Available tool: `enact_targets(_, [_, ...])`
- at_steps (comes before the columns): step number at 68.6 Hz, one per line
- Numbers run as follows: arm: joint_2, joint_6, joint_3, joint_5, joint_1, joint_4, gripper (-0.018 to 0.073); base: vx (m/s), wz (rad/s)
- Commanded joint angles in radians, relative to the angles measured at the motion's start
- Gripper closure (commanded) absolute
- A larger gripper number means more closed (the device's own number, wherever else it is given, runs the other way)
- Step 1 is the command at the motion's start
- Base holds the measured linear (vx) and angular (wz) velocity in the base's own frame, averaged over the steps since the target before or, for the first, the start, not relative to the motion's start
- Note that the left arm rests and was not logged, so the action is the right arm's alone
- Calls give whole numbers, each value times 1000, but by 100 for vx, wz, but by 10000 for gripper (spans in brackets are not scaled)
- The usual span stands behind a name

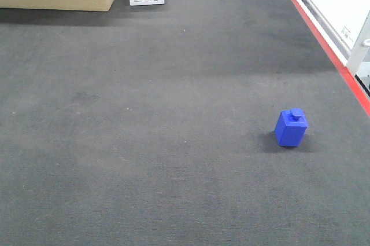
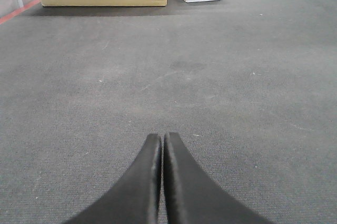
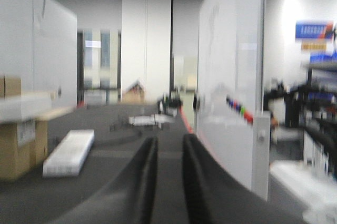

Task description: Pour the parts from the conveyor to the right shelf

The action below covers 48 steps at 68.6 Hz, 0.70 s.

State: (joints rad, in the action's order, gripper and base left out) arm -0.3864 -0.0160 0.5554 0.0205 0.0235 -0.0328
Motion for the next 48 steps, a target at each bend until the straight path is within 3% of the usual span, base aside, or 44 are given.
enact_targets(1, [-72, 1, 35, -35, 4, 13, 216, 0, 0])
enact_targets(8, [-126, 1, 35, -31, 4, 19, 17, 0, 0])
enact_targets(17, [-176, -3, 35, -48, 4, 8, -99, 0, 0])
enact_targets(30, [-243, 4, 56, 28, 4, 44, -83, 0, 0])
enact_targets(48, [-512, -29, 335, 459, 4, 44, -60, 0, 0])
